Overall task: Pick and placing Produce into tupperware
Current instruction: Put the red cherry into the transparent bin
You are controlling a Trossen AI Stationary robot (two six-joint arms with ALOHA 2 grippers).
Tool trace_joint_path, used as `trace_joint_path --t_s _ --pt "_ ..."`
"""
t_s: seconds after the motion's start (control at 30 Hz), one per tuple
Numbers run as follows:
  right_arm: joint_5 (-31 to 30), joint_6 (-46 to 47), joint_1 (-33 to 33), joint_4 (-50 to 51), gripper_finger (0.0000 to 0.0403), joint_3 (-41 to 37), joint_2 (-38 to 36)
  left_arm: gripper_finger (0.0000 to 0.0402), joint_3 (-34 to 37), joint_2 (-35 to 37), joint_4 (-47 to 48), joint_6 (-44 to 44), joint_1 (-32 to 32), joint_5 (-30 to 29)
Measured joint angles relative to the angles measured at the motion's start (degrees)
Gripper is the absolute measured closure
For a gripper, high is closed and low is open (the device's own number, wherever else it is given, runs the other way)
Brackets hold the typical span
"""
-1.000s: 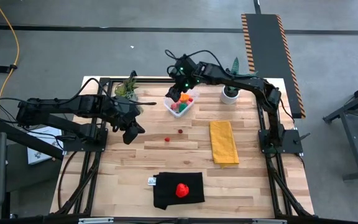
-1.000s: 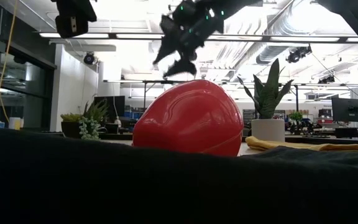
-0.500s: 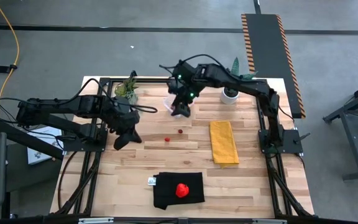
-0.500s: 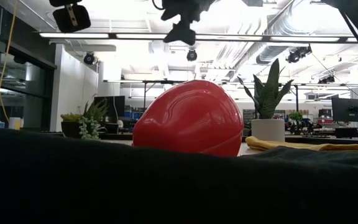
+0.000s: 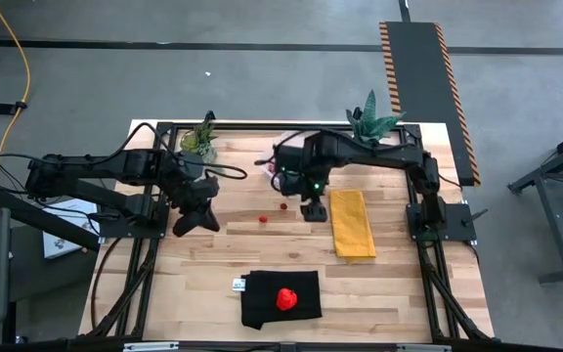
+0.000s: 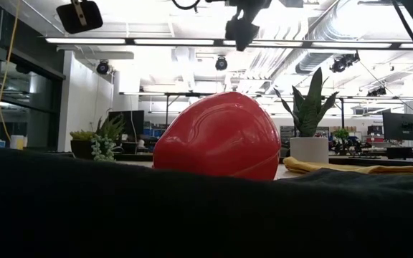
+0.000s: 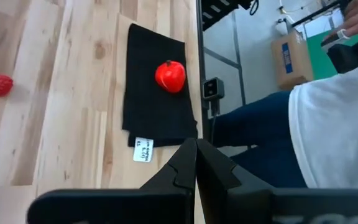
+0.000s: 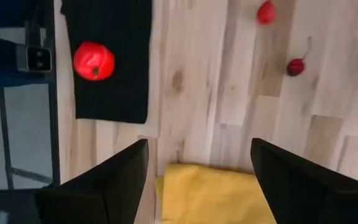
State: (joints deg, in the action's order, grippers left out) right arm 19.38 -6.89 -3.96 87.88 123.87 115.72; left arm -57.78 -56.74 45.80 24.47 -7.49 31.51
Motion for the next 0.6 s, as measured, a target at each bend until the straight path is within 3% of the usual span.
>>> trace_joint_path --t_s 0.17,0.4,0.6 --pt "0.6 1.7 2.5 0.0 0.0130 0.0 0.0 0.0401 0.0 0.1 0.6 0.8 0.0 1.6" --pt "-1.7 7.3 6.1 -0.2 0.0130 0.0 0.0 0.0401 0.0 0.1 2.4 0.3 0.2 8.5" --pt "-4.5 14.9 8.2 -5.4 0.0130 -0.1 0.0 0.0401 0.0 0.1 4.8 -2.7 5.1 6.0"
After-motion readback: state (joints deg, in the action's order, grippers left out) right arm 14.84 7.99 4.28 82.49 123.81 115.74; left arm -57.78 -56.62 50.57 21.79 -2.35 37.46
